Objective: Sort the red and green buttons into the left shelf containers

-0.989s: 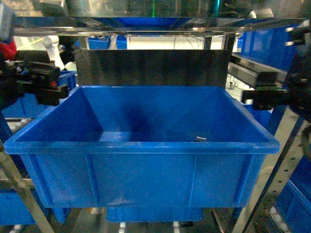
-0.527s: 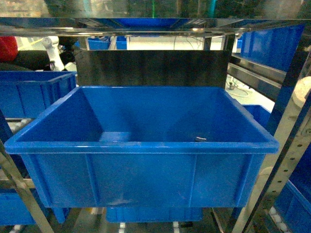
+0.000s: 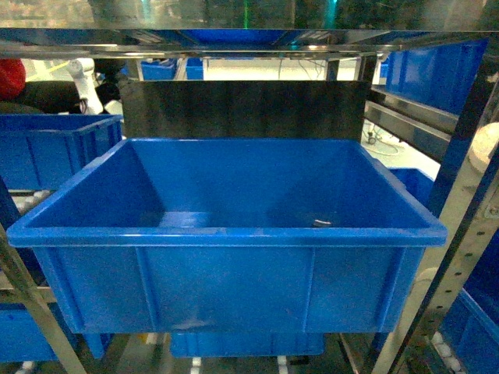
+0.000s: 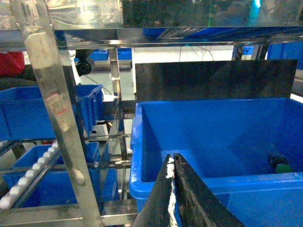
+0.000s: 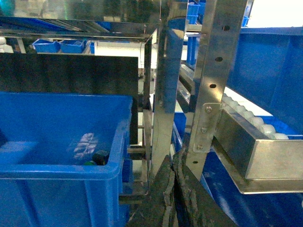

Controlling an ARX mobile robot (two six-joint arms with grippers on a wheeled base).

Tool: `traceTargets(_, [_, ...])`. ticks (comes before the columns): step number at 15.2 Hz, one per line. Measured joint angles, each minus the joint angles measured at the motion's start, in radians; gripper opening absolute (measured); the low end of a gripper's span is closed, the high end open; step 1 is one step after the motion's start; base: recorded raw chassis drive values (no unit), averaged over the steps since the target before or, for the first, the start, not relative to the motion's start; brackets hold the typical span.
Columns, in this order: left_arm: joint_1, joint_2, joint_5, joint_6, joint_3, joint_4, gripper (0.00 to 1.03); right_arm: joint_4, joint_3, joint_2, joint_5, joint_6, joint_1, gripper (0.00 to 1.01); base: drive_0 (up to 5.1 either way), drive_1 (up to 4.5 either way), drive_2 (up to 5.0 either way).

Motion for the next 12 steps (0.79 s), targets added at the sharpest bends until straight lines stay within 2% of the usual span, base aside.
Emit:
traceTargets(7, [0.000,-0.364,0.000,0.000,-0.026,-0.314,0.02,-0.316,-0.047,-0.381,-0.002,0.000,0.000,0.02,0.0,0.00,0.0])
traceTargets(9, [0.000,-0.401,0.000,0.000,-0.026,-0.346,0.02,-0.353,-0.047,-0.421,-0.002,0.000,0.000,0.02,0.0,0.00,0.0])
traceTargets(12, [0.000,-0.532,0.000,0.000,-0.026,-0.472,0.02,-0.488,-0.047,-0.565,-0.002,0.000,0.000,0.02,0.0,0.00,0.0])
